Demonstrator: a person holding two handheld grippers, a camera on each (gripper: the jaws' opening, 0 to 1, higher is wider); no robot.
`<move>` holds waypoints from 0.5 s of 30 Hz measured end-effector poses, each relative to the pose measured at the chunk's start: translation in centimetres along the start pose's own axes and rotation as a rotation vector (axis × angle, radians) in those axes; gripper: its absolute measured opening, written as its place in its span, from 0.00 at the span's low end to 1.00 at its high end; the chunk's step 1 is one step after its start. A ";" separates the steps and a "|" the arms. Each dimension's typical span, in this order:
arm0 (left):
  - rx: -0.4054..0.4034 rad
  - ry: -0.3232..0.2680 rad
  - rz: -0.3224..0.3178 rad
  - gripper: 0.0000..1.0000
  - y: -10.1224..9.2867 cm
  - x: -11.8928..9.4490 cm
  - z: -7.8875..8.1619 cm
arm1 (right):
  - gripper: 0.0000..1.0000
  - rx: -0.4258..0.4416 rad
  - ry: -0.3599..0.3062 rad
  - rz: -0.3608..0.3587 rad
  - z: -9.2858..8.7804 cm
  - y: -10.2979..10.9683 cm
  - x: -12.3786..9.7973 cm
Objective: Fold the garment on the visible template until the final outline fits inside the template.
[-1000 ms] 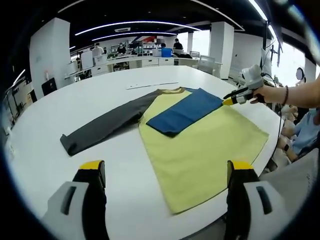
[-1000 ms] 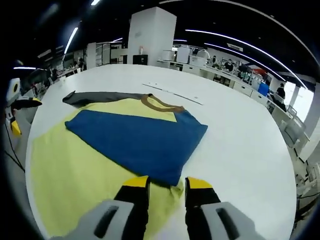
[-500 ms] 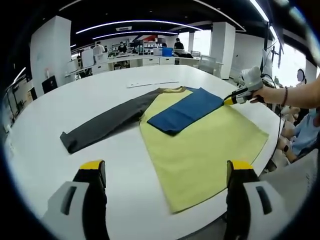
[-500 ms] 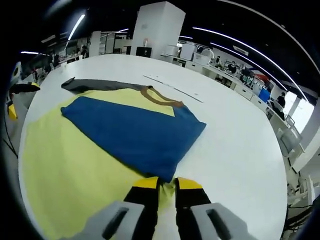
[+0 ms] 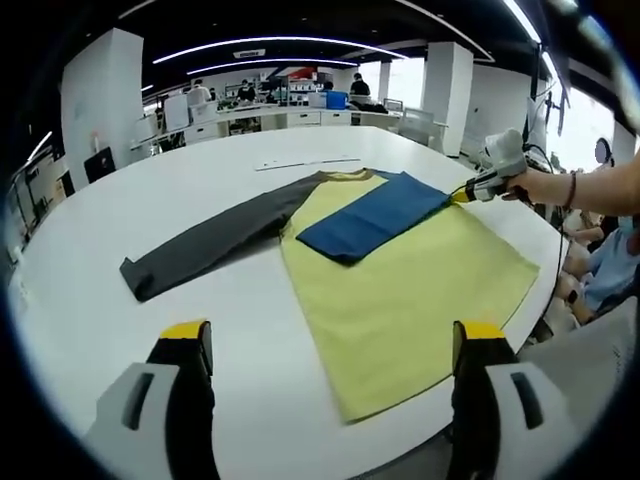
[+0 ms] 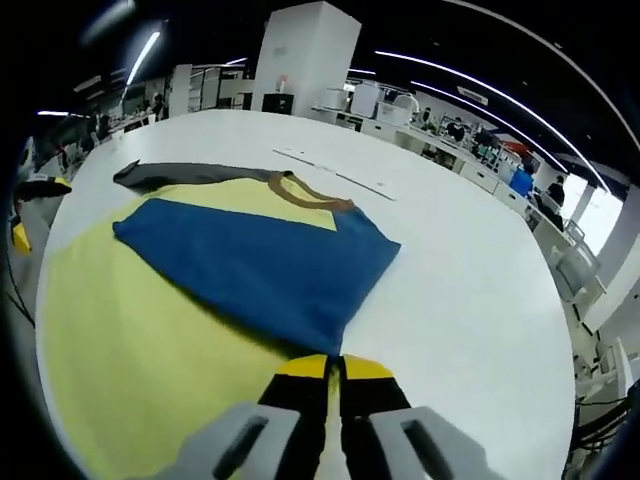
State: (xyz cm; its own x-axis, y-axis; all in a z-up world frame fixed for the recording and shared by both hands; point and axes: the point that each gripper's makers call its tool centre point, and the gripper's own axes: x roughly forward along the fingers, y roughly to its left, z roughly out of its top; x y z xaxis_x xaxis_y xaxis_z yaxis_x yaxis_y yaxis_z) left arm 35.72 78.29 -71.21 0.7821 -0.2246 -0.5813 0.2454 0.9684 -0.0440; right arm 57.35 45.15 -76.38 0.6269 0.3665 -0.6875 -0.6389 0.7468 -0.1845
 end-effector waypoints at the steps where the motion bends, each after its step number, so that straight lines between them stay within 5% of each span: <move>1: -0.002 0.001 0.000 0.98 0.0 0.0 -0.1 | 0.00 -0.001 0.006 0.001 -0.1 0.1 0.0; 9: -0.013 0.006 0.006 0.99 0.3 0.0 -0.3 | 0.00 0.008 0.024 0.013 -0.5 0.2 0.3; 15: -0.027 0.001 0.016 0.99 0.8 0.0 -0.2 | 0.10 0.124 -0.001 0.029 -0.6 -0.2 -0.1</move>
State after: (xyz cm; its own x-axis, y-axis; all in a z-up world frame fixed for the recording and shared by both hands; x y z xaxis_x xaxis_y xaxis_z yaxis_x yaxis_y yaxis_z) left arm 35.80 79.04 -71.42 0.7850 -0.2093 -0.5831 0.2176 0.9744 -0.0568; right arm 57.12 44.64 -76.67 0.6097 0.3896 -0.6903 -0.5966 0.7989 -0.0761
